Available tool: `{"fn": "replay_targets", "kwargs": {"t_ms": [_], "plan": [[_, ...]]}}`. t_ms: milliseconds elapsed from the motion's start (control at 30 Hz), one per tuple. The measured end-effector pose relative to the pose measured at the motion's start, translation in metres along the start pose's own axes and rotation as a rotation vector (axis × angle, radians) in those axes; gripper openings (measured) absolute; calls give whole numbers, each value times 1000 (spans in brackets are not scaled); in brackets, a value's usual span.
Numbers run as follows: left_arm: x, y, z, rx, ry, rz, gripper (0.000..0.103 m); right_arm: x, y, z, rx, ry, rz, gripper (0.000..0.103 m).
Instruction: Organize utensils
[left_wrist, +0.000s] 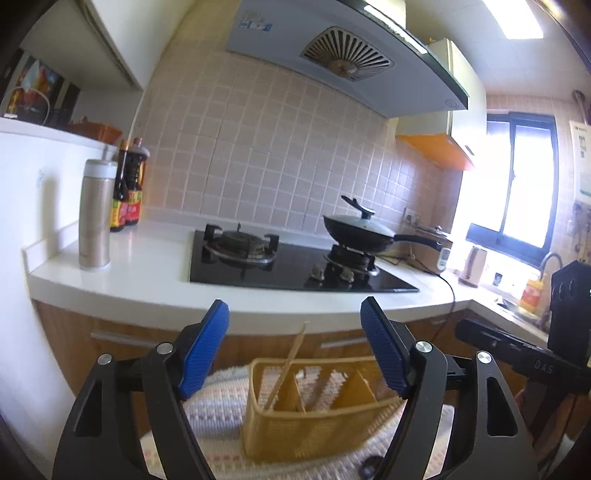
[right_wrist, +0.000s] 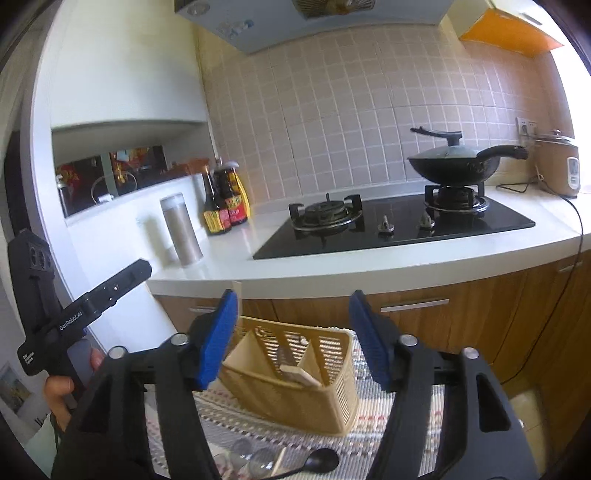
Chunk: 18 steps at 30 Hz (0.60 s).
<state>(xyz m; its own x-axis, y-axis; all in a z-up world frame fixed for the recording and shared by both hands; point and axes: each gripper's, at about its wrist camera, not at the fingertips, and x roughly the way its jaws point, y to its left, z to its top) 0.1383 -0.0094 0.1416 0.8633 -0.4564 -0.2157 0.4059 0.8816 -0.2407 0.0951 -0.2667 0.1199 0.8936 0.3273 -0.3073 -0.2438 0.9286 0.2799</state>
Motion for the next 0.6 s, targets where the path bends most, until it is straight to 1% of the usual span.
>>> {"fn": "replay_targets", "kwargs": {"t_ms": [100,200,267,367,433,467,500,600], "plan": [[-14,4,2,-14,69,0,72,-15,7,-1,16,43,6,60],[-25,9,-3,-37,167,26,72,-21,16,-5,33,127,3,60],[-29,13,-9,-54,219,16,72,-20,20,-9,46,194,3,60],[-30,18,-26,-57,334,36,70,-12,22,-19,87,310,12,59],[-30,23,-45,-77,428,48,70,-5,21,-28,117,378,15,58],[-28,26,-54,-86,463,45,70,2,20,-36,134,436,2,58],[-27,27,-61,-90,495,44,70,7,19,-42,144,474,-5,57],[-20,33,-96,-75,641,53,68,23,12,-64,195,587,-25,53]]}}
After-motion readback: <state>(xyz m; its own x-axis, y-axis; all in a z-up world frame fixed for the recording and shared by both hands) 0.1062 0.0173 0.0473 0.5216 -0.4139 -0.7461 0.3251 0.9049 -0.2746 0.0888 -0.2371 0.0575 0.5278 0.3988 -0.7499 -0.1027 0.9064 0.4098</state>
